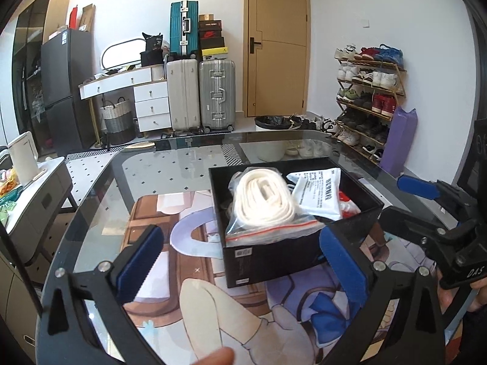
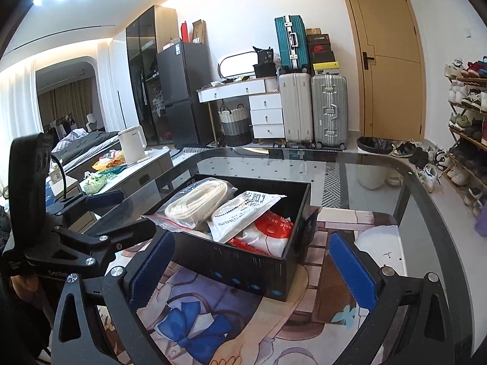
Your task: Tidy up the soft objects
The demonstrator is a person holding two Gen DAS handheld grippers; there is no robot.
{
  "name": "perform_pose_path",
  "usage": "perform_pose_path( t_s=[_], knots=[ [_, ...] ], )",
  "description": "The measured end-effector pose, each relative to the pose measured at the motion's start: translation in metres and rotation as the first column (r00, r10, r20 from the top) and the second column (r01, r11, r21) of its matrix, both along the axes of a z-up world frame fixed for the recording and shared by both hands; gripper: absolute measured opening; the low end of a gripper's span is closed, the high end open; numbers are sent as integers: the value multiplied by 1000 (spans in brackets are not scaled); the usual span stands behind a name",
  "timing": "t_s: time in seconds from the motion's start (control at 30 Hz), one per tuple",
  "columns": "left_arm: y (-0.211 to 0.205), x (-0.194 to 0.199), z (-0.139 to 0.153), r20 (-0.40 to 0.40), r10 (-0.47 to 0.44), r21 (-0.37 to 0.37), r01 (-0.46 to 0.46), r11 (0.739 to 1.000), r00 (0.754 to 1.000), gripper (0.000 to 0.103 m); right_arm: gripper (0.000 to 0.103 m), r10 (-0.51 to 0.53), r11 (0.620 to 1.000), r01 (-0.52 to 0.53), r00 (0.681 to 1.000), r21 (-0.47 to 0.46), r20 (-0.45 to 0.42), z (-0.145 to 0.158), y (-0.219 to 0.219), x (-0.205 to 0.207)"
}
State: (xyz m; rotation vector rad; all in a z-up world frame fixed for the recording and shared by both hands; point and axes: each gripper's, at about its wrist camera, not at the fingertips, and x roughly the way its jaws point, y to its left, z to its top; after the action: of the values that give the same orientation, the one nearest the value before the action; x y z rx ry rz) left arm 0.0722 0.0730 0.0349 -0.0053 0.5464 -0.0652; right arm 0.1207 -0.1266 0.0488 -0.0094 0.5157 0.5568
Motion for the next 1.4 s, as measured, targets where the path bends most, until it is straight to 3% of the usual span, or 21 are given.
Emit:
perform_pose_path(
  t_s=[0.87,1.4],
  knots=[
    [12,1,-18,15,35,-31,-35,999,999,103,102,-27,1000,26,990,7,138,-1,-6,-29],
    [12,0,-17,14,38,-28,-38,999,999,103,102,-21,1000,20,992,8,127,-2,-6,-25]
  ],
)
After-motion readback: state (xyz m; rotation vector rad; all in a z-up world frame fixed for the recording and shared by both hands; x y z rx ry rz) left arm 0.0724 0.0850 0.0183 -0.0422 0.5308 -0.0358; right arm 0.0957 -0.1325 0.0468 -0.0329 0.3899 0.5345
